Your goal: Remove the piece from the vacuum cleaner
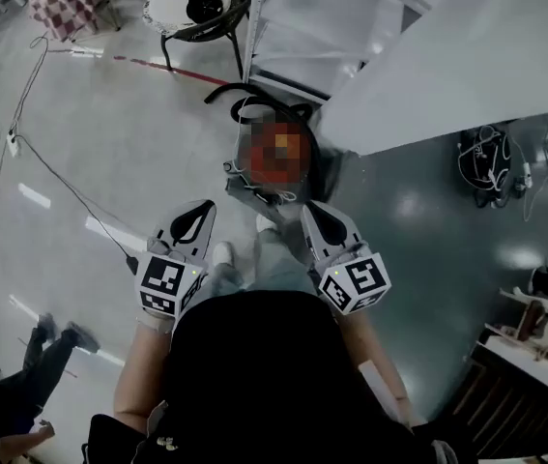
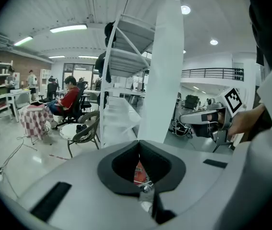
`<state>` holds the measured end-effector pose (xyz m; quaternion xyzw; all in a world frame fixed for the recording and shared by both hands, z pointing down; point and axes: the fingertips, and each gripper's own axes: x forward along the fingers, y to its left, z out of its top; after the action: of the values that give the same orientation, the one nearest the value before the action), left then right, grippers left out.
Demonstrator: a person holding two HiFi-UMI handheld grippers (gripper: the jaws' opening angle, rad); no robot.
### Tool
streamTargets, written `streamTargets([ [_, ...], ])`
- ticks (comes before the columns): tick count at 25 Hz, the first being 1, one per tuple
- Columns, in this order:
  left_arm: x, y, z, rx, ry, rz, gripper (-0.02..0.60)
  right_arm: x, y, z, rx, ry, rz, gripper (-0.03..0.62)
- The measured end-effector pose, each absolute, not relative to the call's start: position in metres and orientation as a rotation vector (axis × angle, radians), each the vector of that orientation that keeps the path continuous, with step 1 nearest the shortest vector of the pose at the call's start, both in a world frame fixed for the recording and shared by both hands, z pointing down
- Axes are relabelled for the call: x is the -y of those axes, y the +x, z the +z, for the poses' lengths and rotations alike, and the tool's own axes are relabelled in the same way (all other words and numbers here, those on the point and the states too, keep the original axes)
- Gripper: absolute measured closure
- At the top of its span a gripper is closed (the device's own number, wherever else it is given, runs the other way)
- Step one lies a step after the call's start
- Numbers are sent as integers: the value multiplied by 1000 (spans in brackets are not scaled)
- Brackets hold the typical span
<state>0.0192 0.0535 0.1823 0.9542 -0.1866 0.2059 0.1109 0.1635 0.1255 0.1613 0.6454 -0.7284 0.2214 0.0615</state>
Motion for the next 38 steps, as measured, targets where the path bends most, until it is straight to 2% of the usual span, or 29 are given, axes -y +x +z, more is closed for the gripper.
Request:
streamTargets([
  [9,-27,23,225,804,2634,693,563,-75,173,217,2314,1625,787,566],
  [20,-23,28,306,900,2398,784,561,-53,166,311,2288,1308,918,565],
  [28,-28,29,378,963,2221,785,561,-60,163,394,2203,1148,964,565],
  [38,-57,41,502,844,2035,840,560,-83,163,518,2037,1043,1011,565],
])
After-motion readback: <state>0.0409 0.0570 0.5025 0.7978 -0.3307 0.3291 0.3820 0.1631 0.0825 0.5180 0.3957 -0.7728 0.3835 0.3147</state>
